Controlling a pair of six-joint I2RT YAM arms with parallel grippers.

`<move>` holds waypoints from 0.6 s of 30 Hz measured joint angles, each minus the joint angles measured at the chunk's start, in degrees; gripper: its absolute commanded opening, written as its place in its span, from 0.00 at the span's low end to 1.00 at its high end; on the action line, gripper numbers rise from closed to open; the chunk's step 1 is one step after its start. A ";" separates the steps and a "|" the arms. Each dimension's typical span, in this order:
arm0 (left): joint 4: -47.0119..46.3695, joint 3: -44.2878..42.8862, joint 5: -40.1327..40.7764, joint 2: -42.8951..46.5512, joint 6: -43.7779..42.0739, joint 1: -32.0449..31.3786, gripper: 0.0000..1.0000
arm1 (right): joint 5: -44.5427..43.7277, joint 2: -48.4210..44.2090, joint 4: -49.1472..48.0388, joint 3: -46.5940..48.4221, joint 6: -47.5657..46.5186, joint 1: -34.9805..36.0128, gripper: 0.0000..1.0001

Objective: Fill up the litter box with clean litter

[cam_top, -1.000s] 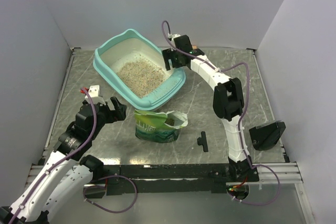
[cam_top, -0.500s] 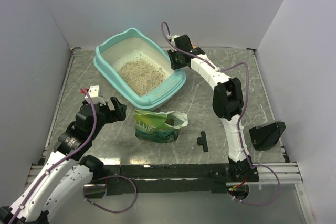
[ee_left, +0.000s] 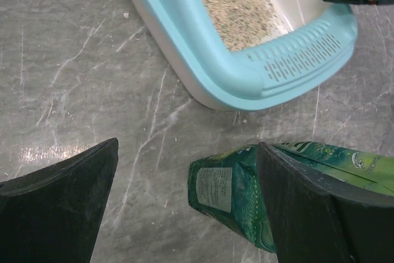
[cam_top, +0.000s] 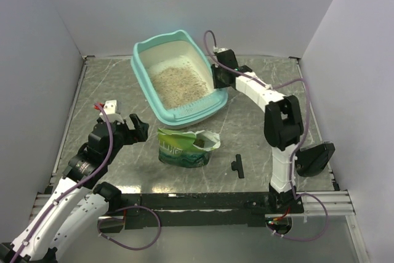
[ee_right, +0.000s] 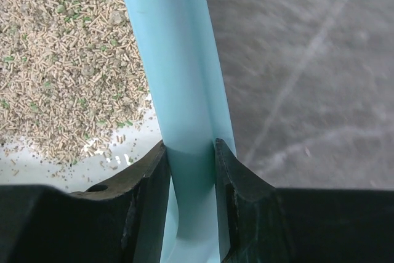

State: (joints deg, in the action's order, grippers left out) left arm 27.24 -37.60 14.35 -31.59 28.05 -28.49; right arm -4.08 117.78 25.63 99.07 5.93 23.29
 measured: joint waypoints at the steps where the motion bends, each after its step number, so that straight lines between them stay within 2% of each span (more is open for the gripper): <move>1: 0.00 0.00 0.00 0.11 0.00 0.00 0.97 | -0.57 -1.68 -0.55 -2.49 0.72 -0.66 0.00; 13: 0.00 0.02 -0.57 1.68 0.00 0.00 0.97 | -9.60 -17.77 -0.26 -22.47 7.15 -9.88 0.00; 14: 0.00 0.02 -0.59 1.79 0.00 0.00 0.97 | -10.36 -18.99 -0.24 -23.91 7.78 -10.38 0.04; 17: 0.00 0.02 -0.66 2.23 0.00 0.00 0.97 | -11.80 -22.36 -0.26 -27.89 9.70 -12.00 0.29; 18: -0.02 0.02 -0.76 2.25 0.00 0.00 0.97 | -12.24 -23.39 -0.33 -29.14 10.29 -12.59 0.34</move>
State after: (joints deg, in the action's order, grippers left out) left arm 27.22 -37.58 13.58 -29.34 28.05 -28.49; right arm -16.32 94.39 25.30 69.93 16.23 10.70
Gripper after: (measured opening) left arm 0.972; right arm 0.369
